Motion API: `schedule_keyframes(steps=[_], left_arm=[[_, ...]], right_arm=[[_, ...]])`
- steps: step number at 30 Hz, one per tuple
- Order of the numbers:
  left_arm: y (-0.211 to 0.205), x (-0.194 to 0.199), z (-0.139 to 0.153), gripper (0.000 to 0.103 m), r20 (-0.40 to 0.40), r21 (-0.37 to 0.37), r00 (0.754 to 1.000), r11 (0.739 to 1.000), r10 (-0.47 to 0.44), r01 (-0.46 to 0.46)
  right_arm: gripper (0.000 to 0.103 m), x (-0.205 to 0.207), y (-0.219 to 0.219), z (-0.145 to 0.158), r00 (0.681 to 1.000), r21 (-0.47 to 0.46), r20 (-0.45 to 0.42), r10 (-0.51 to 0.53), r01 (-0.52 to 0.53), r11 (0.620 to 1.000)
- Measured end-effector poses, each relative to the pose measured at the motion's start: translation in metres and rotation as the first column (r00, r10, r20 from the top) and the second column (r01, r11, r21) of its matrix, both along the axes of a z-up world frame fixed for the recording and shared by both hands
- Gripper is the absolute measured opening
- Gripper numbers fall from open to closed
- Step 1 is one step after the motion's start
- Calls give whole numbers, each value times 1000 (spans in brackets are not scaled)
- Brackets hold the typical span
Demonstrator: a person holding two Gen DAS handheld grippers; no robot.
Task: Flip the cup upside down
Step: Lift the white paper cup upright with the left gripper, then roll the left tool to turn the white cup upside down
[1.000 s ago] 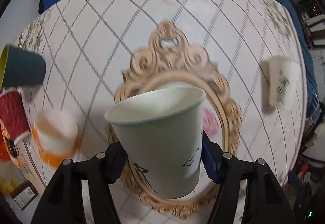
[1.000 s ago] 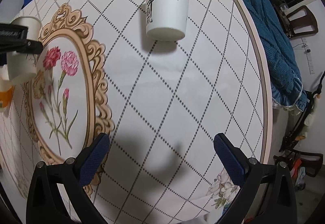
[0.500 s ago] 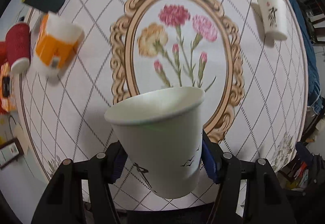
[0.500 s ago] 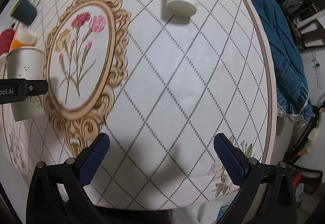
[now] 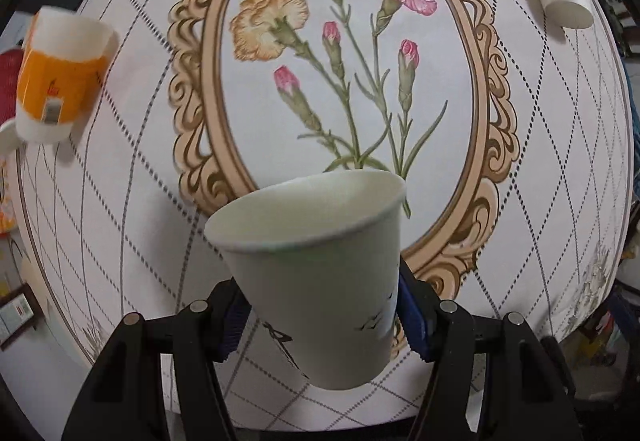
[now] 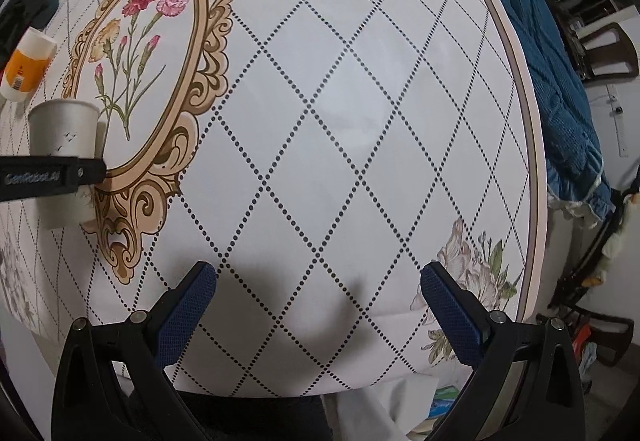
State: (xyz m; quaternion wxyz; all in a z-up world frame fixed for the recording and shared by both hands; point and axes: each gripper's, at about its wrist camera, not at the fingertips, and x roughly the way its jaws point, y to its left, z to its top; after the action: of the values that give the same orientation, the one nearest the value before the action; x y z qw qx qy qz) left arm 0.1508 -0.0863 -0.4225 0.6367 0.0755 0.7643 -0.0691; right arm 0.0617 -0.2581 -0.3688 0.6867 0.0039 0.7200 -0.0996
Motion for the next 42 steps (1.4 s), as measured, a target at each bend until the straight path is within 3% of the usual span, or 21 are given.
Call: schedule_keyframes(steps=[1, 7, 10, 11, 14, 17, 21, 24, 29, 34, 42], left_arm=[[4, -13, 9, 63, 0, 0, 1000, 1000, -3, 3], [-3, 0, -9, 63, -8, 10, 1000, 1000, -2, 2], [0, 7, 2, 63, -15, 13, 1000, 1000, 6, -6], [12, 10, 0, 63, -19, 14, 1000, 1000, 8, -8], [-1, 19, -15, 63, -33, 18, 999, 1000, 22, -22], [-1, 16, -10, 75, -26, 19, 999, 1000, 22, -21], [-1, 16, 5, 77, -5, 29, 1000, 999, 24, -24], [3, 17, 19, 86, 15, 27, 999, 999, 31, -31], [24, 13, 63, 86, 81, 12, 995, 998, 61, -62], [74, -1, 110, 86, 163, 28, 980, 992, 114, -120], [144, -21, 124, 86, 191, 0, 958, 976, 216, -220]], right_arm=[[103, -1, 0, -1, 1000, -1, -3, -4, 4, 1000], [103, -9, 3, -1, 1000, -11, -7, -11, 11, 1000], [103, -5, 6, 1, 1000, -14, -5, -21, 21, 1000], [103, -5, 6, 2, 1000, -17, -4, -23, 23, 1000], [103, -2, 7, 4, 1000, -19, -2, -26, 26, 999], [103, 0, 6, 4, 1000, -21, 1, -25, 25, 999], [103, 4, 5, 5, 1000, -18, 4, -21, 21, 1000], [103, 5, 8, 6, 1000, -14, 7, -18, 18, 1000], [103, 4, 17, 18, 1000, 17, 23, -16, 16, 1000], [103, 8, 39, 37, 999, 89, 53, -13, 9, 996], [103, 15, 101, 55, 996, 156, 85, 29, -42, 987]])
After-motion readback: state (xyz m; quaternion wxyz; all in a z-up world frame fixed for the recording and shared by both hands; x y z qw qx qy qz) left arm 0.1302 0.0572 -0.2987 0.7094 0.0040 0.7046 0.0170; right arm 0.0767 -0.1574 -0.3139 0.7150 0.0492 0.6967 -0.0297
